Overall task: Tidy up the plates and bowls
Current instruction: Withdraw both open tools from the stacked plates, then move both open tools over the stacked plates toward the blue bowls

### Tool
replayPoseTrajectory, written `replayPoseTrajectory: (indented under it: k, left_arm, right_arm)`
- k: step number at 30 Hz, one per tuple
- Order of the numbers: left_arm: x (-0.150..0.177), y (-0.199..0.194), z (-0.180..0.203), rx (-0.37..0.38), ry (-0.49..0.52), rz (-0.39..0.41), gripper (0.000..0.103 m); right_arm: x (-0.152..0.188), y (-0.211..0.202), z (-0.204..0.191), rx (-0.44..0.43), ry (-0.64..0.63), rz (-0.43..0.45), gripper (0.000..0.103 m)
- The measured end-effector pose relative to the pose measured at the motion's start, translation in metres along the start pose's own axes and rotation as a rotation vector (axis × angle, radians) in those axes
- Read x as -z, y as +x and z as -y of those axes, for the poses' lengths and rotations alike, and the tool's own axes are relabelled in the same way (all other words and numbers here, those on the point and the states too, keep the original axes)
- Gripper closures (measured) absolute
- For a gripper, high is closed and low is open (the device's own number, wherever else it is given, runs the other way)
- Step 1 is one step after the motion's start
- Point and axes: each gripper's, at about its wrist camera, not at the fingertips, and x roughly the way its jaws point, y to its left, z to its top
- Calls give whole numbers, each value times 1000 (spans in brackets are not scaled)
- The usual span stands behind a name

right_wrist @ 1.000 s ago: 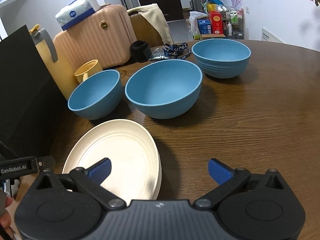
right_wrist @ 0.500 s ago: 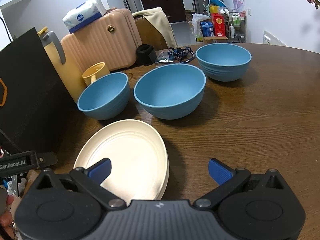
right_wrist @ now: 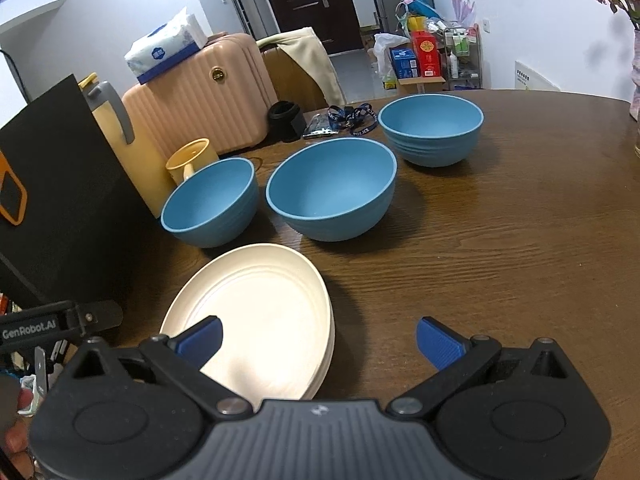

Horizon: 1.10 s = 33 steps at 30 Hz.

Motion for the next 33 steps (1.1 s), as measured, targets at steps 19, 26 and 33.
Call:
replayPoseTrajectory:
  k: [19,26,33]
  left_arm:
    - [-4,-34,41,25,-20,46,0]
    - [-4,-44,63,5,-22,64,0]
    - [1,-50,80,1,-28,68,0]
  right_arm:
    - [-15,-38,27,-16,-19,33,0]
    - [-25,-48,41,-16,-37,32,0]
    - [-32,-55,50,-10,-55,26,0]
